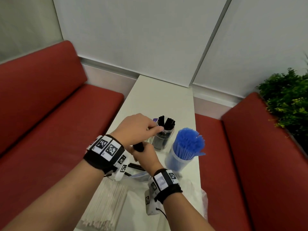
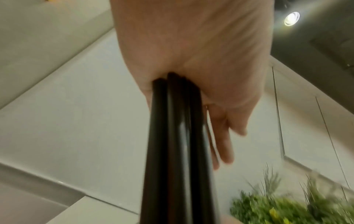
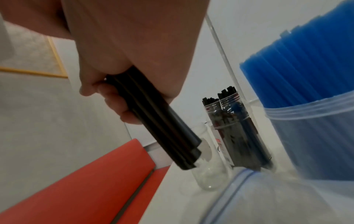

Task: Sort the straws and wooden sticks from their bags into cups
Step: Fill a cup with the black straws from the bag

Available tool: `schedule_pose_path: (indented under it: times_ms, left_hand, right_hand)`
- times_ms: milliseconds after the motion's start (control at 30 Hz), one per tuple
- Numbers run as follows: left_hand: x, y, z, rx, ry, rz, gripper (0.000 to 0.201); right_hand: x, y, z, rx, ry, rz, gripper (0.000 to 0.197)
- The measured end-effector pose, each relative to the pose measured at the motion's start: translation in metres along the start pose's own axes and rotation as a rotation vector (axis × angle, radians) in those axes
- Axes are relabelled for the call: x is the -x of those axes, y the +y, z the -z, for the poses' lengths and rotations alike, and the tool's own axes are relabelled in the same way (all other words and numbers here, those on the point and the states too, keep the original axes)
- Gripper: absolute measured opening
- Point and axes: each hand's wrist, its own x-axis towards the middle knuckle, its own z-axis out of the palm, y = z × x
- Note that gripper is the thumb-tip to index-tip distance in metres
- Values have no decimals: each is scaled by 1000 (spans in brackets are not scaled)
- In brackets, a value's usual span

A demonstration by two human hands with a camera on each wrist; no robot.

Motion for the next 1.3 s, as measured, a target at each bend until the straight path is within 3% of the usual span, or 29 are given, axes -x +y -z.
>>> schedule_pose_path:
  times_ms: [100, 167, 200, 233, 300, 367, 400, 467, 567, 667, 767, 967, 1067, 1167, 1233, 1300]
  left_hand:
    - [1, -5, 6, 607, 341, -25, 42]
    - [-2, -17, 10, 1015, 519, 89, 38]
    - [-3, -24, 7, 1141, 505, 199, 38]
    - [-2, -30, -1, 1202, 392, 323, 40]
    - [4, -35, -23, 1286, -40, 509, 49]
    - [12, -35, -44, 1575, -413, 597, 54]
    - [15, -33, -51, 1768, -488, 645, 49]
    - [17, -27, -62, 2048, -474, 749, 39]
    - [13, -20, -71, 2057, -403, 805, 37]
    - [10, -24, -80, 2051, -464, 889, 22]
    - [9, -33, -93, 2079, -518, 955, 23]
    - [14, -47, -128, 1913, -546, 1098, 17]
    - [17, -55, -143, 1844, -502, 1154, 23]
    - [11, -57, -151, 1852, -356, 1107, 24]
    - [5, -59, -153, 1849, -253, 1040, 27]
    - [-2, -64, -156, 1642, -198, 1002, 31]
  right_hand:
    - [3, -21, 11, -47, 42, 16, 37]
    - [6, -44, 26, -128, 126, 66, 35]
    - [8, -59, 34, -195, 156, 109, 33]
    - [9, -74, 41, -272, 168, 155, 32]
    - [8, -101, 49, -401, 165, 233, 32]
    - [6, -113, 50, -438, 154, 277, 30]
    - [5, -114, 48, -423, 148, 291, 29]
    - [6, -106, 42, -366, 162, 267, 30]
    - [8, -90, 37, -311, 189, 206, 26]
    - [7, -85, 42, -308, 154, 217, 20]
    - [7, -82, 46, -342, 166, 231, 26]
    - [12, -65, 42, -292, 98, 176, 12]
    - [10, -60, 42, -262, 67, 134, 19]
    - [0, -66, 49, -208, 97, 118, 28]
    - [-12, -78, 64, -168, 175, 124, 29]
    - [-29, -96, 86, -183, 332, 166, 30]
